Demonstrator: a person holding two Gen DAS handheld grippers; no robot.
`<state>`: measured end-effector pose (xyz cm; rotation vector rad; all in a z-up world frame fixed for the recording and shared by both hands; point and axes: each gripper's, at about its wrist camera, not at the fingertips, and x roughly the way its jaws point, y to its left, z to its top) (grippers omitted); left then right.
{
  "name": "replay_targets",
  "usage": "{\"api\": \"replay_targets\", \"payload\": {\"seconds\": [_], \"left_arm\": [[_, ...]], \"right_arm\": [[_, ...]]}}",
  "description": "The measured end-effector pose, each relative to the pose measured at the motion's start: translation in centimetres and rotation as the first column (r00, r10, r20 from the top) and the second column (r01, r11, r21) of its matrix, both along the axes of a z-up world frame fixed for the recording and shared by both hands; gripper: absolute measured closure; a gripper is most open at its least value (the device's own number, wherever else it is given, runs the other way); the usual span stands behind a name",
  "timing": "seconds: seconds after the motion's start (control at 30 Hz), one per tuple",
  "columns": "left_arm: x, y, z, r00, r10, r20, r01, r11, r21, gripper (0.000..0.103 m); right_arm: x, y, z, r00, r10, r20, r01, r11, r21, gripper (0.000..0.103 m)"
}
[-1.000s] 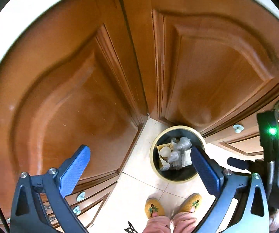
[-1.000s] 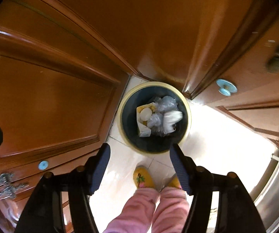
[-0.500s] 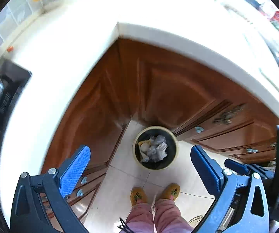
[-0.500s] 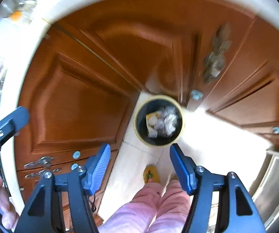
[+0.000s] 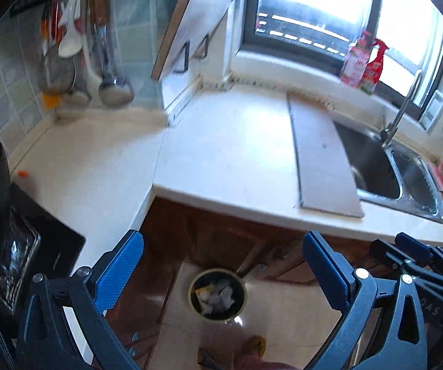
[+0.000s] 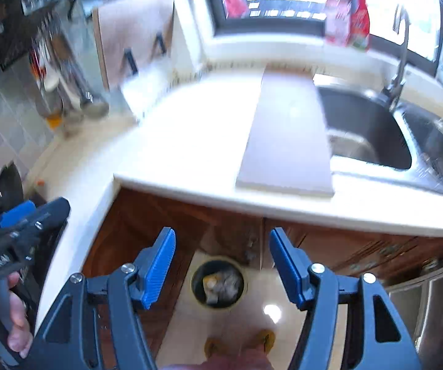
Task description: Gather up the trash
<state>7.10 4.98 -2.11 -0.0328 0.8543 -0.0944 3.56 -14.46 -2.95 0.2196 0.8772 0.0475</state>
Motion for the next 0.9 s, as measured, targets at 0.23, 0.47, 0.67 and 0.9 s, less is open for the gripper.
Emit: {"api": "replay_targets", "payload": {"seconds": [0.23,0.47,0.67,0.9], "left_arm": [[-0.4,-2.0,4.1,0.996,-0.040,0.078,0.042,0.999,-0.026,0.001],[-1.9,-4.4,5.6,0.992,-0.067,0.104,0.068,0.998,-0.006,0.001],[-2.8,-5.3,5.6,0.990,-0.060,0.125,0.059,0.998,0.007,0.001],[-3.3,-4.9,6.1,0.988,0.000,0.155,-0.004,1.000,0.026,0.001]], "right_arm": [[-2.6,-1.0,5.2,0.987,-0.076,0.138,0.079,0.997,-0.015,0.039],[-4.9,-0.5,7.5,0.971,-0.071,0.230,0.094,0.991,-0.091,0.038],[-5.8,-0.8,8.4,0.960,-0.088,0.267,0.121,0.986,-0.111,0.033],[-5.9,-0.5,8.8,0.953,-0.071,0.295,0.111,0.986,-0.120,0.030]]}}
